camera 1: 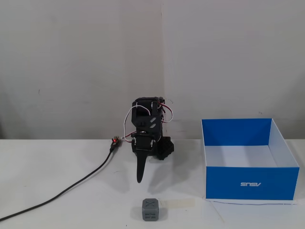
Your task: Pick the gray block and keep it in the box.
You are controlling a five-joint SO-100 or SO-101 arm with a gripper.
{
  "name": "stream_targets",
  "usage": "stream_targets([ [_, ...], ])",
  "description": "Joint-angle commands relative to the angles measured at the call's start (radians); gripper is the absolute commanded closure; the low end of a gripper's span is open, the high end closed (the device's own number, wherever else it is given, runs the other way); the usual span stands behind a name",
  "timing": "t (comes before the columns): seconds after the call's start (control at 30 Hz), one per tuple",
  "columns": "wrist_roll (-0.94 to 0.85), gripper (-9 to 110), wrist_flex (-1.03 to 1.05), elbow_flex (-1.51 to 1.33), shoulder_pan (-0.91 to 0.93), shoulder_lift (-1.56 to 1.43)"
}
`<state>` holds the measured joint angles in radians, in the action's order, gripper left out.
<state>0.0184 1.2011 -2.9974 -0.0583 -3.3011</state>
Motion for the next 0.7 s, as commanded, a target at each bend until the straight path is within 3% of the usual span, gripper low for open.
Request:
stream_targets([
  [0.0,0.011,101,-0.043,0.117,0.006,0.023],
  [0.33,0.032,101,-0.098,0.244,0.008,0.233],
  [0.67,0.083,101,-0.109,0.522,-0.026,0.721],
])
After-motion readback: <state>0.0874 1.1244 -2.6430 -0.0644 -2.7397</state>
